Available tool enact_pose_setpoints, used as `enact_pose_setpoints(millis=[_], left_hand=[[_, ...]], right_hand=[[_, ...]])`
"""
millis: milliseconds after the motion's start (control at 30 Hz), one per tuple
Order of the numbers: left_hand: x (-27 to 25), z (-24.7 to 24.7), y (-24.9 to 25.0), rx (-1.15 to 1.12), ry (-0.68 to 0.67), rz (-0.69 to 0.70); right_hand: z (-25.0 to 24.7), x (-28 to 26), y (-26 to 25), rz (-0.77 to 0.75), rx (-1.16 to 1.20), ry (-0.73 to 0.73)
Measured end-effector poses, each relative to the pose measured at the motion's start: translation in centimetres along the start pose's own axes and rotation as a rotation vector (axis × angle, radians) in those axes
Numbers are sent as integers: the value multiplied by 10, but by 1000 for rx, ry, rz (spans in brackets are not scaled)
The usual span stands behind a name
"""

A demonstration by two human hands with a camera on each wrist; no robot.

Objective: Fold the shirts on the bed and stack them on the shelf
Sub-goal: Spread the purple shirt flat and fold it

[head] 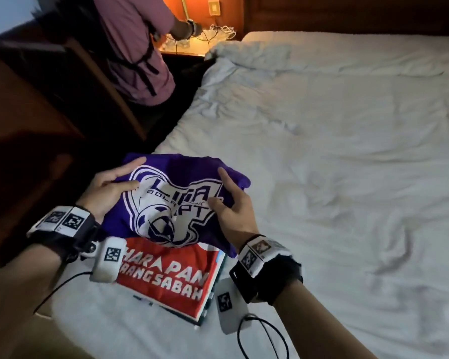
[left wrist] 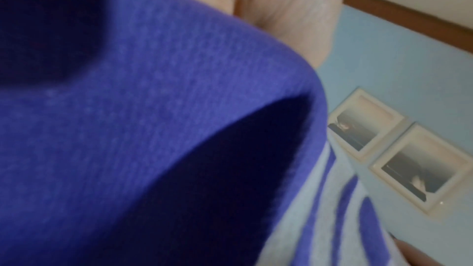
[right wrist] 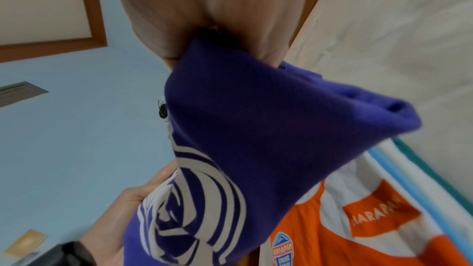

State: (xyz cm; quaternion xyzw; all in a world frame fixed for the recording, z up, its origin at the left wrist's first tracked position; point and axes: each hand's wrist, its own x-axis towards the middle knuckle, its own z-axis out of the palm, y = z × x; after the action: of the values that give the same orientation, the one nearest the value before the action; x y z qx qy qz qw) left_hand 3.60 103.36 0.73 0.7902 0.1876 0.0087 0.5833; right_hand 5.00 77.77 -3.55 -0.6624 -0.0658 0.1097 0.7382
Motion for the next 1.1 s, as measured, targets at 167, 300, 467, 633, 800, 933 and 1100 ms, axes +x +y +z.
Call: enact_pose_setpoints(millis=[167, 300, 467, 633, 800, 933, 1100], left_hand=[[34, -17, -62, 102, 75, -98], [30, -14, -140, 284, 241, -418], [10, -19, -191, 263, 405, -560], [8, -35, -210, 210, 350, -676], [14, -33, -182, 269, 313, -553], [18, -33, -163, 196, 367, -357], [5, -47, -190, 409, 328, -418]], right_hand=[[35, 8, 76, 110, -92, 63], [49, -24, 146, 358, -57, 213], [46, -56, 179, 547, -52, 441], [44, -59, 166, 669, -41, 375], [44, -56, 160, 721, -238, 254], [45, -50, 150, 900, 66, 240], [46, -63, 153, 954, -44, 223]])
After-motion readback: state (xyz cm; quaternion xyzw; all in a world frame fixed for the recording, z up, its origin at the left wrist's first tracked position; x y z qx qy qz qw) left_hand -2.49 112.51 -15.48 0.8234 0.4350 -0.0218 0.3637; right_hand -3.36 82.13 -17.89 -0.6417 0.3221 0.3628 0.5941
